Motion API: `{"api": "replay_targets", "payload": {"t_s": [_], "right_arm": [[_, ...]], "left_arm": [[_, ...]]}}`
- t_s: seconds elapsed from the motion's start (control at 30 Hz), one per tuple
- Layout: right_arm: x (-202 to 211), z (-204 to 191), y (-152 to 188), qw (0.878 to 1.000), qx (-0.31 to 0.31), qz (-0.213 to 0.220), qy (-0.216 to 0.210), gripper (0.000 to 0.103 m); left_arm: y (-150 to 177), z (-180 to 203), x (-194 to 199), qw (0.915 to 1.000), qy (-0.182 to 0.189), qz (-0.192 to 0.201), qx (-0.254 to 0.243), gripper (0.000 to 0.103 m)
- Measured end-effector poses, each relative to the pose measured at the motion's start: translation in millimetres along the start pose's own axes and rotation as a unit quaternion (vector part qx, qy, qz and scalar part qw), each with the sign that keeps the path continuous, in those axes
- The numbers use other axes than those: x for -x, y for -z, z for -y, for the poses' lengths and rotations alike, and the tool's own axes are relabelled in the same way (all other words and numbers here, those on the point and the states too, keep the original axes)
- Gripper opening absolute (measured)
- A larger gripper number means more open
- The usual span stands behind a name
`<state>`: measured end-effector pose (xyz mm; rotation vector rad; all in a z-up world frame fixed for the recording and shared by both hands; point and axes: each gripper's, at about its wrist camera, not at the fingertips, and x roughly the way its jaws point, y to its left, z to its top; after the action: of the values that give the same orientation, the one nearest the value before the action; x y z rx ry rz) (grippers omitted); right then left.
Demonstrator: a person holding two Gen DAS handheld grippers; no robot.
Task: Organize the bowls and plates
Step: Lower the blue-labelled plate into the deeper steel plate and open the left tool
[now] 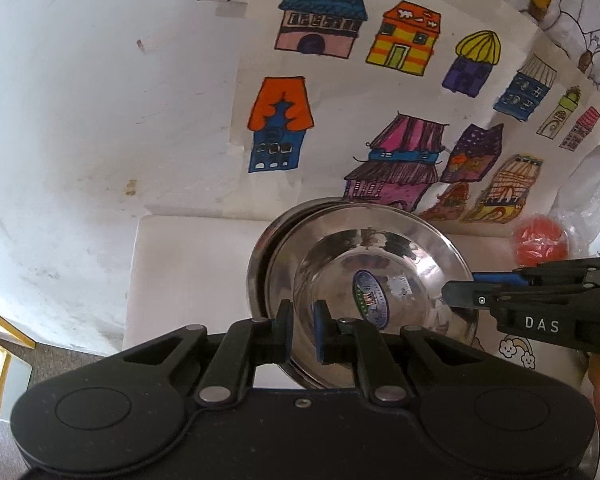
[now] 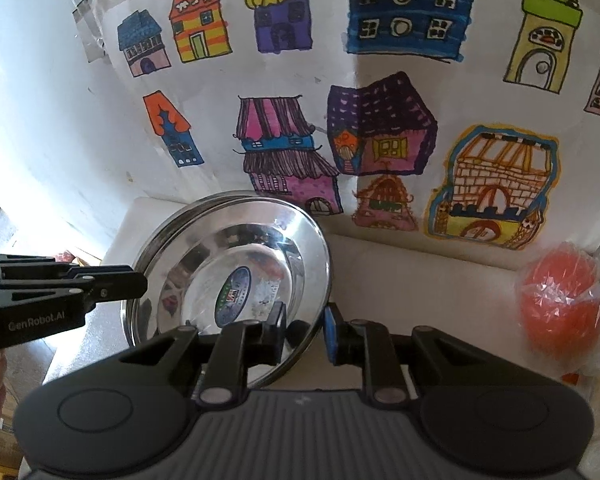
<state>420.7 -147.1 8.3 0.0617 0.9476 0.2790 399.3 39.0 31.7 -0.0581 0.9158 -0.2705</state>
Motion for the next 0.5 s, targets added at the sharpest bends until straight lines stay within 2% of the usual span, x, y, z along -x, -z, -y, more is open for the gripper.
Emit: {"api": "replay_targets", "payload": {"t_s": [0.1,0.2,0.33,0.4,0.47,0.5], "right_arm": [[-0.5,0.2,0.4,1.000,0.005,0.008,0.003,0.029],[5.7,3.9,3.6,1.000,0.003,0.013,-0.004,0.033],[12.3,5.8,5.2,1.000,0.000,0.026,0.000,0.050],[17.7,7.8,7.0,0.999,0.000,0.034,0.000,0.055],[24.6,10.5,9.7,0.999,-0.004,0.044,0.000,0.066],[28.1,12.1,11.2,0.999,-0.007,0.050,-0.001,0.067]], "left_arm": [[1.5,-0.2,1.1,1.0000,-0.002,0.006,-0.003,0.012],[2.1,-1.4,1.8,1.0000,0.002,0.007,-0.001,0.017],[4.3,-0.3,5.3,0.9999,0.005,0.014,0.002,0.019],[5.5,0.1,8.2,0.9998,0.008,0.019,0.003,0.025],[7.0,0.7,12.4,0.9996,0.010,0.027,0.004,0.037],[8.2,1.3,14.9,0.9994,0.011,0.033,0.004,0.041]]}}
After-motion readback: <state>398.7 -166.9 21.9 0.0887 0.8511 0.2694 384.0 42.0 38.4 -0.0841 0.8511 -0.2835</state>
